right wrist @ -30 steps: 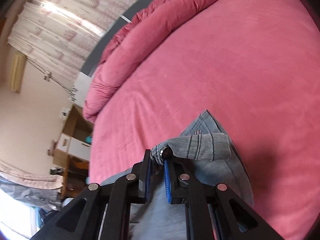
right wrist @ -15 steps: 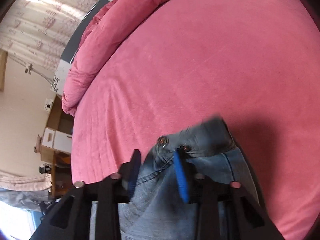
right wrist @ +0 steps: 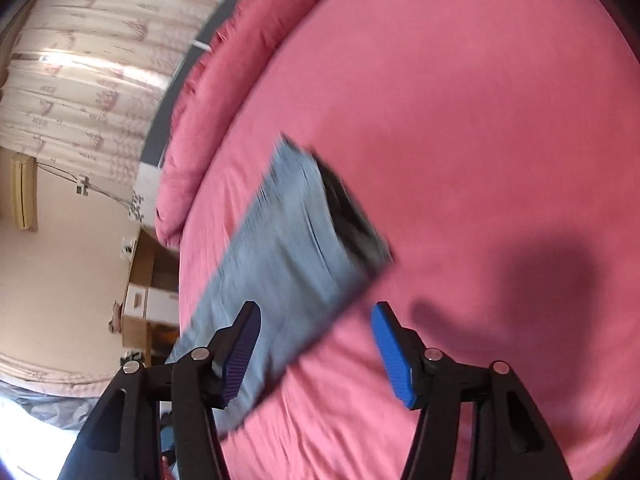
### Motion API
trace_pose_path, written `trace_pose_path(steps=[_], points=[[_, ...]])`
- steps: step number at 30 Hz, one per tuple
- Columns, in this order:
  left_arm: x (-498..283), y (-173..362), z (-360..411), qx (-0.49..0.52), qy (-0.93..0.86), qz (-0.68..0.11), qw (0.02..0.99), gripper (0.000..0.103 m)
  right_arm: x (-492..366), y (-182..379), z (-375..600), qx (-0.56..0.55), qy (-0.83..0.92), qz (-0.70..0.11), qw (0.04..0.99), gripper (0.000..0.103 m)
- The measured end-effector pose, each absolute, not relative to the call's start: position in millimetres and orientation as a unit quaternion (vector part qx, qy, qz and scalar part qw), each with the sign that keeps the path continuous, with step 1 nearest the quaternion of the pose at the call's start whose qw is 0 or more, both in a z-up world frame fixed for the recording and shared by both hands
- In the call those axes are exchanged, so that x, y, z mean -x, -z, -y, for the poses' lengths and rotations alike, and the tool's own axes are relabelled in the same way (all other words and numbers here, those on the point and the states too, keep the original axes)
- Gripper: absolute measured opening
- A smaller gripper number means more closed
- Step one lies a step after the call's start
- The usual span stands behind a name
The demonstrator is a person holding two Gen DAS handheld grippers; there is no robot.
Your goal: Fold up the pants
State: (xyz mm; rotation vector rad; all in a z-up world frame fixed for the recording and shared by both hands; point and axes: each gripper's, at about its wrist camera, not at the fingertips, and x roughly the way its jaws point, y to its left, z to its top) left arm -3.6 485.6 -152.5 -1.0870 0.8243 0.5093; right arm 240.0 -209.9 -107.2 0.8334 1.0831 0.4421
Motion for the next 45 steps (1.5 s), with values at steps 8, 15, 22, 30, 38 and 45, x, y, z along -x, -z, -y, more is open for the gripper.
trace_pose_path(steps=[8, 15, 22, 30, 38, 45], points=[[-14, 170, -459, 0.526, -0.196, -0.368, 0.741, 0.084, -257, 139, 155, -0.436, -0.197, -0.490, 0.728, 0.061], [-53, 185, -453, 0.509, -0.204, -0.390, 0.739, 0.037, -283, 143, 118, -0.387, -0.167, -0.521, 0.742, 0.057], [-43, 153, -456, 0.544, -0.167, -0.333, 0.752, 0.010, -268, 131, 130, -0.345, -0.159, -0.522, 0.764, 0.005], [18, 103, -461, 0.555, -0.163, -0.324, 0.748, 0.009, -229, 65, 124, -0.275, -0.221, -0.501, 0.790, 0.004], [102, 144, -443, 0.551, -0.225, -0.393, 0.701, 0.011, -137, 90, 148, -0.232, -0.229, -0.574, 0.751, 0.006], [123, 135, -437, 0.472, -0.284, -0.421, 0.721, 0.047, -101, 120, 189, -0.252, -0.196, -0.604, 0.731, 0.038]])
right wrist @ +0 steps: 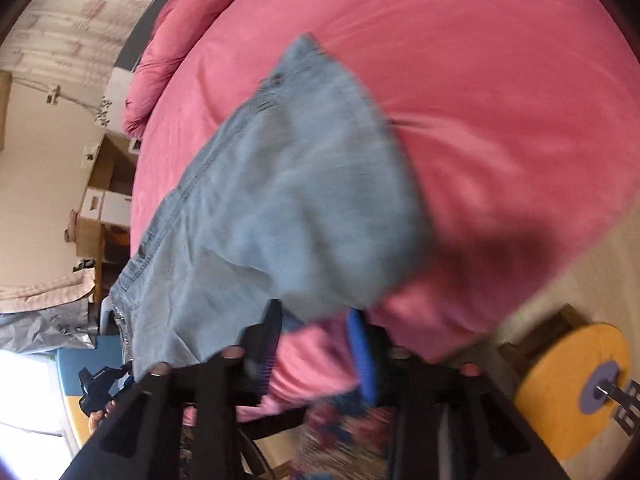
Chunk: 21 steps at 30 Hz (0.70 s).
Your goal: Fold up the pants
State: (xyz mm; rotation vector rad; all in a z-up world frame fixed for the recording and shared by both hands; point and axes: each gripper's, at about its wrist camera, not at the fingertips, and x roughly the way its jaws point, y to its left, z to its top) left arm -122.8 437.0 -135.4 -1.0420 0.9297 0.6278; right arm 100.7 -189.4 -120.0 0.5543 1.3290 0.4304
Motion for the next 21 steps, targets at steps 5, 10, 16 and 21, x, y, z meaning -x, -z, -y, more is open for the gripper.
trace_pose_path(steps=[5, 10, 16, 21], points=[[125, 91, -421, 0.388, -0.315, -0.403, 0.767, 0.048, -93, 84, 232, -0.216, -0.182, -0.549, 0.787, 0.038], [97, 63, -370, 0.285, -0.253, -0.407, 0.830, 0.048, -142, 57, 218, -0.147, -0.174, -0.504, 0.833, 0.038], [48, 73, -309, 0.225, -0.155, -0.449, 0.851, 0.048, -220, 72, 176, -0.124, -0.177, -0.518, 0.828, 0.038], [15, 84, -268, 0.184, -0.081, -0.465, 0.862, 0.048, -245, 87, 149, -0.063, -0.174, -0.551, 0.814, 0.015]])
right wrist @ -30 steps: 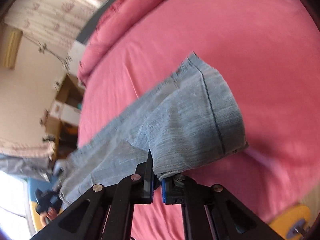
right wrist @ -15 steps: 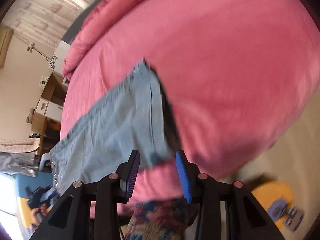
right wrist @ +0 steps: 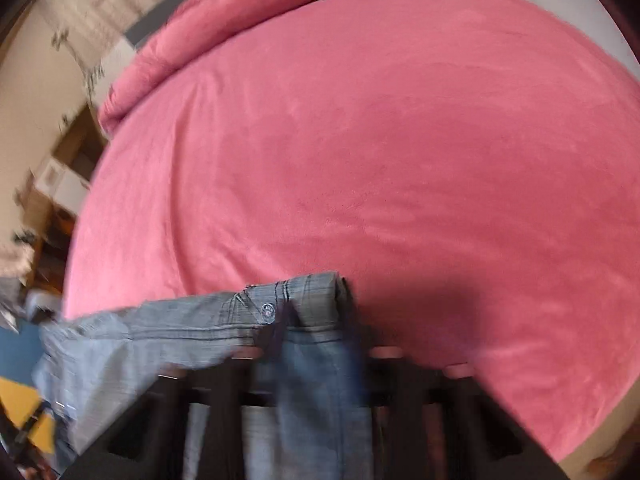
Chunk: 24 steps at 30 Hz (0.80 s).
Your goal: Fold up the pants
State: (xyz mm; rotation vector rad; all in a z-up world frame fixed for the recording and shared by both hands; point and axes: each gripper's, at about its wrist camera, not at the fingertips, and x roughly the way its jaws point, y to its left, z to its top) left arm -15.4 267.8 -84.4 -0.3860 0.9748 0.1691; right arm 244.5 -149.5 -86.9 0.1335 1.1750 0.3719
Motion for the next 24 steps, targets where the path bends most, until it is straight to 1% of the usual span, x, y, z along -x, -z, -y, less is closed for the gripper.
trace_pose_path(steps=[2, 5, 7, 9, 12, 13, 14, 15, 16, 17, 19, 20, 22, 24], points=[[5, 91, -256, 0.163, -0.064, -0.476, 0.862, 0.048, -245, 76, 143, -0.039, -0.184, -0.539, 0.821, 0.014], [-10, 114, -251, 0.130, -0.078, -0.522, 0.839, 0.046, -251, 51, 144, -0.037, -0.194, -0.502, 0.842, 0.014], [-14, 131, -253, 0.131, -0.092, -0.549, 0.821, 0.045, -261, 45, 139, -0.024, -0.196, -0.492, 0.848, 0.014], [-14, 139, -255, 0.138, -0.096, -0.554, 0.816, 0.045, -276, 55, 130, -0.010, -0.189, -0.505, 0.842, 0.014], [-8, 135, -258, 0.157, -0.100, -0.544, 0.818, 0.045, -285, 90, 122, 0.002, -0.169, -0.558, 0.812, 0.015], [-4, 131, -261, 0.163, -0.103, -0.540, 0.819, 0.045, -284, 101, 124, -0.005, -0.165, -0.574, 0.802, 0.019], [-2, 128, -263, 0.166, -0.105, -0.538, 0.820, 0.045, -279, 104, 132, -0.029, -0.161, -0.573, 0.803, 0.021], [1, 124, -264, 0.164, -0.107, -0.534, 0.822, 0.045, -274, 100, 141, -0.056, -0.164, -0.564, 0.807, 0.026], [3, 119, -265, 0.162, -0.111, -0.527, 0.827, 0.045, -268, 95, 155, -0.089, -0.168, -0.556, 0.809, 0.036], [6, 113, -267, 0.165, -0.112, -0.520, 0.830, 0.045, -257, 87, 173, -0.132, -0.177, -0.545, 0.809, 0.037], [11, 101, -268, 0.182, -0.100, -0.502, 0.840, 0.046, -233, 72, 199, -0.163, -0.193, -0.530, 0.810, 0.038], [13, 97, -266, 0.186, -0.093, -0.495, 0.844, 0.047, -223, 68, 207, -0.169, -0.199, -0.525, 0.810, 0.041], [12, 91, -259, 0.183, -0.081, -0.486, 0.851, 0.047, -194, 62, 229, -0.180, -0.221, -0.527, 0.801, 0.042], [11, 91, -251, 0.184, -0.065, -0.490, 0.849, 0.047, -162, 65, 247, -0.168, -0.235, -0.535, 0.794, 0.044]])
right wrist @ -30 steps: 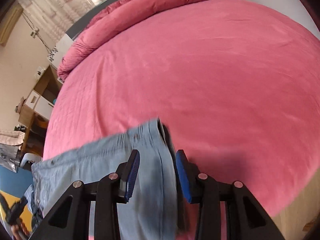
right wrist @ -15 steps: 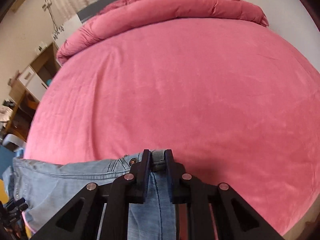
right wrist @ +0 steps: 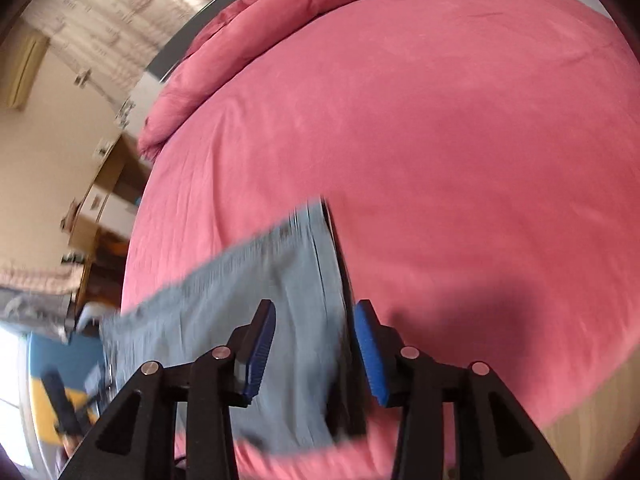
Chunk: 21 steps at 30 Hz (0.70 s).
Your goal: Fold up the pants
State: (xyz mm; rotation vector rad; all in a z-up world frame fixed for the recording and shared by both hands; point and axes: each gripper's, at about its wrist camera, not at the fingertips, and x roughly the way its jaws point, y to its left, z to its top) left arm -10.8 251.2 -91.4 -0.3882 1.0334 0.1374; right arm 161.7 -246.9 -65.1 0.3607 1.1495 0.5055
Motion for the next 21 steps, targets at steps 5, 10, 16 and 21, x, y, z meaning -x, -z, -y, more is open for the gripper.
trace_pose_path(steps=[5, 10, 16, 21], points=[[17, 92, -226, 0.167, -0.043, -0.494, 0.852, 0.047, -130, 85, 252, -0.165, -0.230, -0.555, 0.782, 0.044], [29, 87, -224, 0.166, -0.047, -0.495, 0.851, 0.047, -121, 82, 233, -0.135, -0.227, -0.541, 0.799, 0.013], [44, 78, -240, 0.176, -0.059, -0.487, 0.853, 0.048, -117, 54, 222, -0.091, -0.208, -0.527, 0.819, 0.002], [46, 87, -256, 0.201, -0.068, -0.488, 0.847, 0.049, -99, 31, 227, -0.095, -0.226, -0.513, 0.823, 0.002]])
